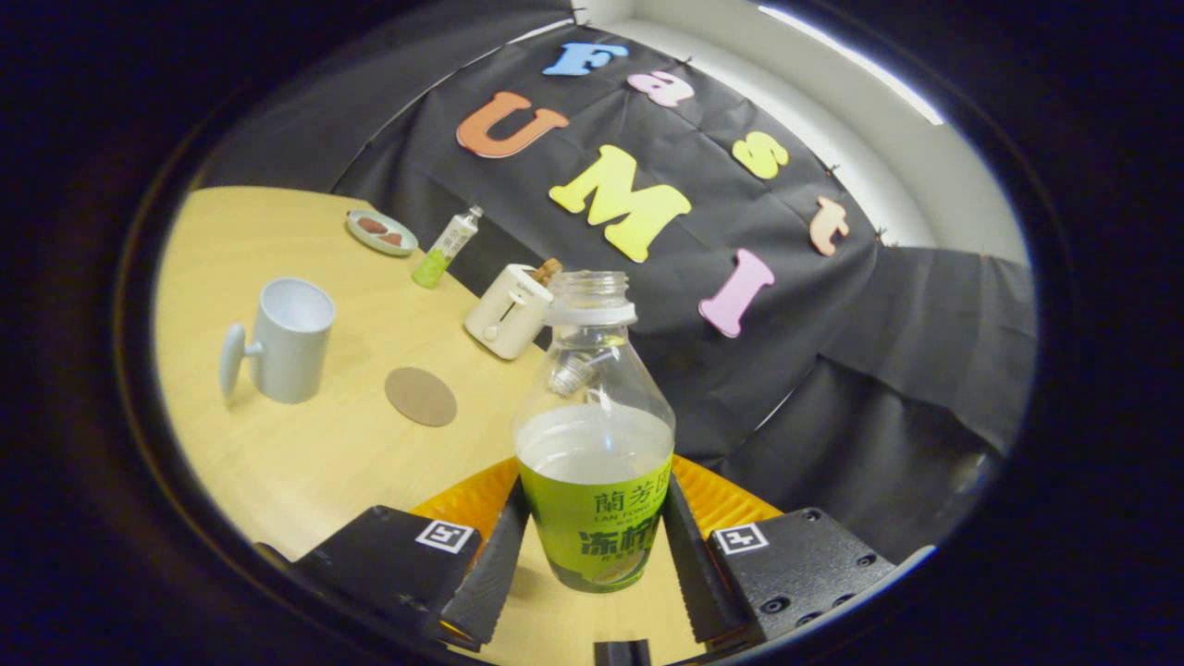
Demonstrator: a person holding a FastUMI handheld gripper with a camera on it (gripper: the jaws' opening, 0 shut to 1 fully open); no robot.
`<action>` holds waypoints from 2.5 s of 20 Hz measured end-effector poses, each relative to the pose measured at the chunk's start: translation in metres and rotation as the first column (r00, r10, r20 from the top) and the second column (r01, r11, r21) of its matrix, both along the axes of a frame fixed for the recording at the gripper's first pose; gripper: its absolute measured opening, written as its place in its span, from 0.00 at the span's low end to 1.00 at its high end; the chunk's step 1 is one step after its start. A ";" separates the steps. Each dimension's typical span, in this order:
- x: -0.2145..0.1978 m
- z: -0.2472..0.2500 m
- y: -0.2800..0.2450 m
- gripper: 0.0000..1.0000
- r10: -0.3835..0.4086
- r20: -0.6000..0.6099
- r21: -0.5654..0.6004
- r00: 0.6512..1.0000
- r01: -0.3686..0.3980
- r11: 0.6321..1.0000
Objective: Take the bottle from table, then pour the juice into the cup, finally place the bottle on the coaster
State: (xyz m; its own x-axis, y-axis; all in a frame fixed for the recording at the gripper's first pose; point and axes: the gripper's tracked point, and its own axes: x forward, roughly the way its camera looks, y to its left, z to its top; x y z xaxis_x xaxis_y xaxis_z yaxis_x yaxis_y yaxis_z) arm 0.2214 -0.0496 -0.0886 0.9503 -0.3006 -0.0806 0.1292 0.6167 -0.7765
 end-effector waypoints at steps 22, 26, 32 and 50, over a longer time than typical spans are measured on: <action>0.041 0.044 0.083 0.80 -0.006 0.024 -0.546 1.000 0.018 0.838; 0.049 0.042 0.097 0.80 0.002 0.024 -0.625 1.000 0.013 0.781; 0.054 0.035 0.113 0.80 0.010 0.018 -0.715 1.000 0.006 0.699; 0.043 0.051 0.139 0.79 0.040 0.110 -0.889 0.993 0.080 0.452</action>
State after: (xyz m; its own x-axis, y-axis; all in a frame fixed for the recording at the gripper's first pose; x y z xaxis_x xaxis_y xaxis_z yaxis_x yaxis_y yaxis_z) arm 0.2639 0.0891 -0.0371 0.9266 -0.1699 0.3354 0.2436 -0.4084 -0.8797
